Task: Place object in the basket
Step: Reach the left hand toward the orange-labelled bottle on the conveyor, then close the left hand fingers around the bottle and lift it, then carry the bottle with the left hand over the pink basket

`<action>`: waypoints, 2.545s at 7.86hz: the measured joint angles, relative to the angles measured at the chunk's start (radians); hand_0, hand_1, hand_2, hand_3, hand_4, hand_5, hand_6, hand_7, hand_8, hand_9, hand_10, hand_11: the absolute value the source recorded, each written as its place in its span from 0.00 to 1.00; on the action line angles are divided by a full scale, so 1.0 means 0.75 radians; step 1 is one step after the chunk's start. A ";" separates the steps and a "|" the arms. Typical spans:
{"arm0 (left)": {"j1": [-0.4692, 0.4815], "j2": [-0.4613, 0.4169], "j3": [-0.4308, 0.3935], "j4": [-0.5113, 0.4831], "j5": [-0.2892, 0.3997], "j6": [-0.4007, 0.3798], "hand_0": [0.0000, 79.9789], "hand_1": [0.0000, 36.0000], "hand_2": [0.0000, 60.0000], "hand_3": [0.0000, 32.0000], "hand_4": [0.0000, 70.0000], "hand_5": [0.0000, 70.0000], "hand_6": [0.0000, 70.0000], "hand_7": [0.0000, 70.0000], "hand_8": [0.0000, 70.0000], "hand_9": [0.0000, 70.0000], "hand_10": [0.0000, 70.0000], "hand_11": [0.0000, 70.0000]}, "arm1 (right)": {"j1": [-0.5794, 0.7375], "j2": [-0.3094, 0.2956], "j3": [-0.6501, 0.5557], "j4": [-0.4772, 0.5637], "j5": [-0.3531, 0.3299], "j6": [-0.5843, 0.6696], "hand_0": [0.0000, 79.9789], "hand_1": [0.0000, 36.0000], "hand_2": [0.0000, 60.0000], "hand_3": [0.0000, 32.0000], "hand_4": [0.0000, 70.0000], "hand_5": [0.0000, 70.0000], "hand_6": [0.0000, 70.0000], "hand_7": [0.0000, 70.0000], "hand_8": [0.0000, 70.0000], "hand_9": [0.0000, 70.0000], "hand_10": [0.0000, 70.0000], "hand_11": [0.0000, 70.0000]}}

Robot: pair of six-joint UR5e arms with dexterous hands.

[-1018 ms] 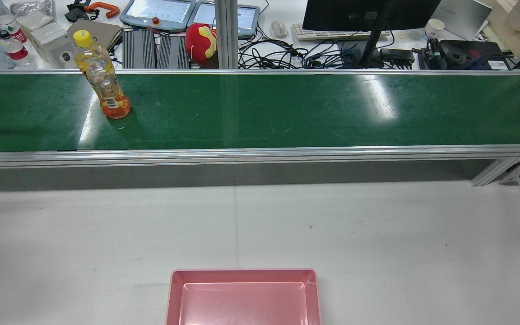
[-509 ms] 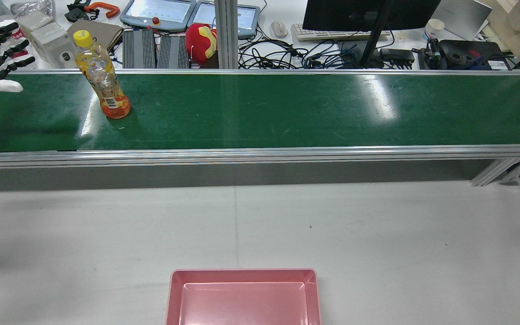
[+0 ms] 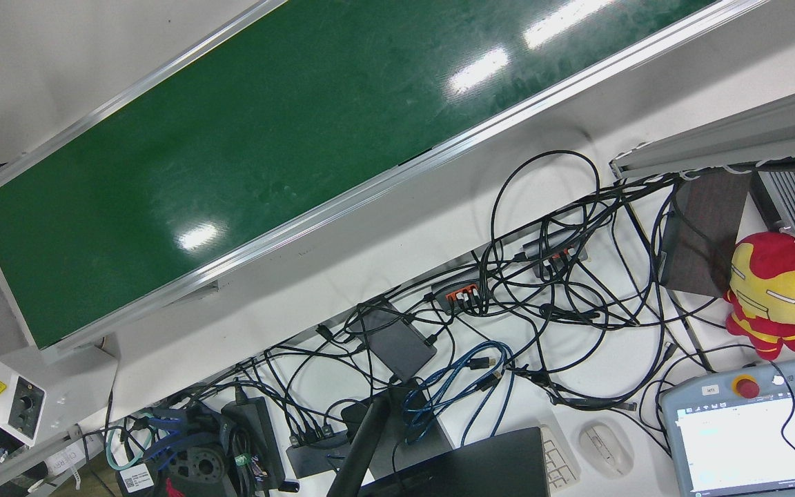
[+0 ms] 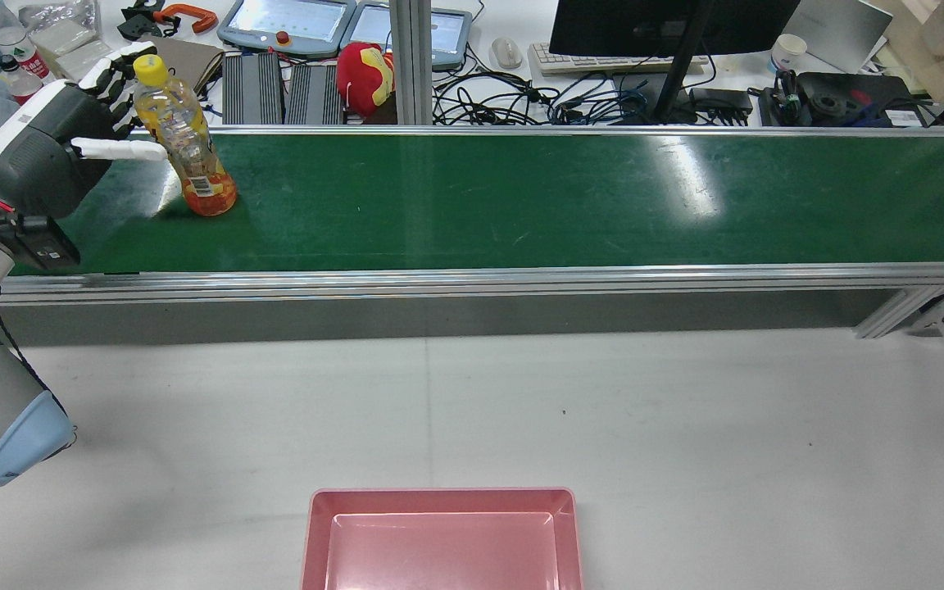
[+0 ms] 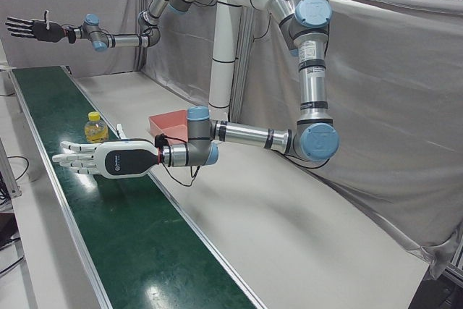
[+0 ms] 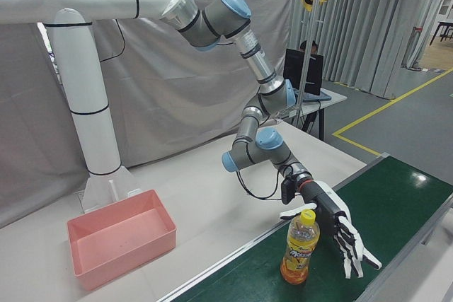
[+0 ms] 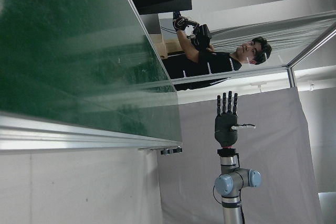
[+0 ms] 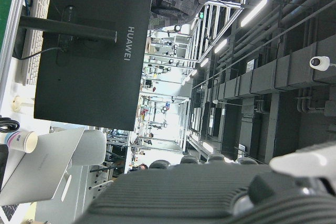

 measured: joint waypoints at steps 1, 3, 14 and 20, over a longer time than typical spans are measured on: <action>0.013 -0.013 0.006 0.000 -0.013 0.016 0.69 0.51 0.00 0.03 0.04 0.34 0.00 0.00 0.13 0.18 0.16 0.26 | 0.000 0.000 0.000 0.000 0.000 0.000 0.00 0.00 0.00 0.00 0.00 0.00 0.00 0.00 0.00 0.00 0.00 0.00; 0.052 -0.041 0.010 0.004 -0.023 0.043 0.69 0.52 0.01 0.01 0.05 0.35 0.00 0.00 0.14 0.18 0.16 0.26 | 0.001 0.000 0.001 0.000 0.000 -0.001 0.00 0.00 0.00 0.00 0.00 0.00 0.00 0.00 0.00 0.00 0.00 0.00; 0.065 -0.251 -0.022 0.362 -0.043 0.034 0.73 0.60 0.87 0.00 0.77 1.00 0.64 0.67 1.00 1.00 1.00 1.00 | 0.001 0.000 0.002 -0.001 0.000 0.000 0.00 0.00 0.00 0.00 0.00 0.00 0.00 0.00 0.00 0.00 0.00 0.00; 0.200 -0.248 -0.412 0.582 0.017 -0.048 0.68 0.54 0.88 0.00 0.76 1.00 0.62 0.65 0.98 1.00 0.92 1.00 | 0.001 0.000 0.004 -0.002 0.000 -0.001 0.00 0.00 0.00 0.00 0.00 0.00 0.00 0.00 0.00 0.00 0.00 0.00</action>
